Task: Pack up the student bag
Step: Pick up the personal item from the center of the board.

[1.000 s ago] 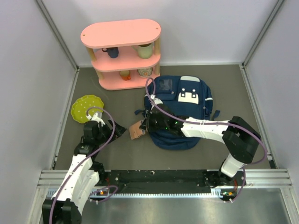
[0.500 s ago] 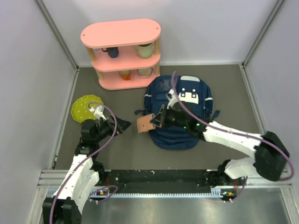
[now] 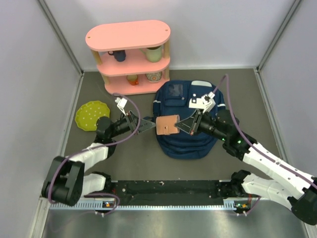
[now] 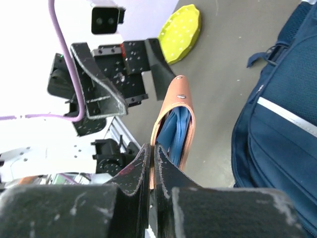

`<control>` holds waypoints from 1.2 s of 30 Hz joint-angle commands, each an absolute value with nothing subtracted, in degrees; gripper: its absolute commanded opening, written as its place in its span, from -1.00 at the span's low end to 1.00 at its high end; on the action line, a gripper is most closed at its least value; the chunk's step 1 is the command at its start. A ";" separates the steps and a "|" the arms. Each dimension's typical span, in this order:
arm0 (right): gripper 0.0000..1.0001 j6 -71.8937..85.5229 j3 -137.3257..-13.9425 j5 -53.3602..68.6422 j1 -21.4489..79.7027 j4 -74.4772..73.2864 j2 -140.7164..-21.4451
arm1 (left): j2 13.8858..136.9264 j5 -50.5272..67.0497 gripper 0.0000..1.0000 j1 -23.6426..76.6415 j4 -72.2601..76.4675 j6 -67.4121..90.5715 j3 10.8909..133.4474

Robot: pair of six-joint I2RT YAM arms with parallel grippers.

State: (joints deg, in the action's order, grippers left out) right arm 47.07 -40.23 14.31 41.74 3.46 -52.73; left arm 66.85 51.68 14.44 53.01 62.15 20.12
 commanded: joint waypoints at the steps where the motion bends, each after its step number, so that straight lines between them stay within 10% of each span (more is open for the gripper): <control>1: -1.00 47.19 -40.43 18.10 41.22 6.41 -49.58 | 73.11 53.17 0.97 15.82 78.46 71.53 23.11; 16: -1.00 49.04 -38.41 21.36 40.96 10.02 -48.69 | 84.46 56.51 0.89 21.09 95.62 79.89 29.61; 32: -1.00 49.31 -37.79 22.15 38.76 12.65 -50.36 | 81.12 63.02 0.28 22.67 95.62 81.91 28.65; 36: -1.00 49.75 -37.53 22.59 38.76 13.10 -50.71 | 81.30 62.49 -0.19 23.47 95.62 82.00 29.71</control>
State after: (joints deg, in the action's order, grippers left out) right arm 49.34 -37.87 21.63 39.22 9.02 -50.33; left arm 82.74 61.23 22.50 73.32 81.95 27.86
